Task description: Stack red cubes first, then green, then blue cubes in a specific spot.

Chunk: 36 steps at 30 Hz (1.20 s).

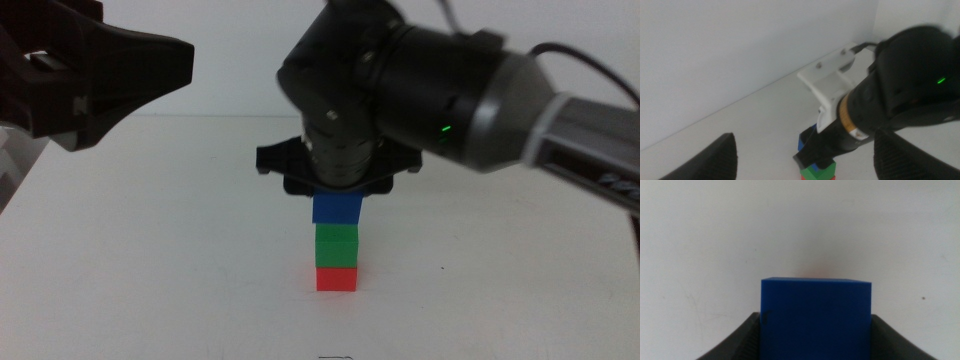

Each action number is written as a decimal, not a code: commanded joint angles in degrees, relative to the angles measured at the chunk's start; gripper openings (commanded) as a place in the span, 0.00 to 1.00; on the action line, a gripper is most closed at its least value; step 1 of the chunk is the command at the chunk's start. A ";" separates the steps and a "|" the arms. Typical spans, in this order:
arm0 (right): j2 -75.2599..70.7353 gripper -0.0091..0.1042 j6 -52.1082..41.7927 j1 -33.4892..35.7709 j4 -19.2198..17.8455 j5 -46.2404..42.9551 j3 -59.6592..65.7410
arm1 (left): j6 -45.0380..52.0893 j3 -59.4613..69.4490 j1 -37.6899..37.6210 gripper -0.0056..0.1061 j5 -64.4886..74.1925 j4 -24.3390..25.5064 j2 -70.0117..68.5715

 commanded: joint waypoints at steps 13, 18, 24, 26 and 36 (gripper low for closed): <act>-0.64 0.07 -0.32 -0.15 -3.68 -1.37 -2.40 | -0.46 -1.52 -0.10 0.89 -3.96 -1.69 -0.09; -0.30 0.07 -0.32 -0.23 -3.55 0.15 -2.35 | -0.46 -1.52 -0.10 0.89 -3.96 -1.69 -0.09; 0.85 0.07 -0.32 -0.23 -3.07 0.02 -2.35 | -0.46 -1.52 -0.10 0.89 -3.96 -1.69 -0.09; 1.15 0.07 -0.32 -0.23 -3.13 -0.12 -2.35 | -0.46 -1.52 -0.10 0.89 -3.96 -1.69 -0.09; 1.43 0.44 0.32 -0.23 -4.23 -0.43 -2.35 | -0.46 -1.52 -0.10 0.89 -3.96 -1.69 -0.09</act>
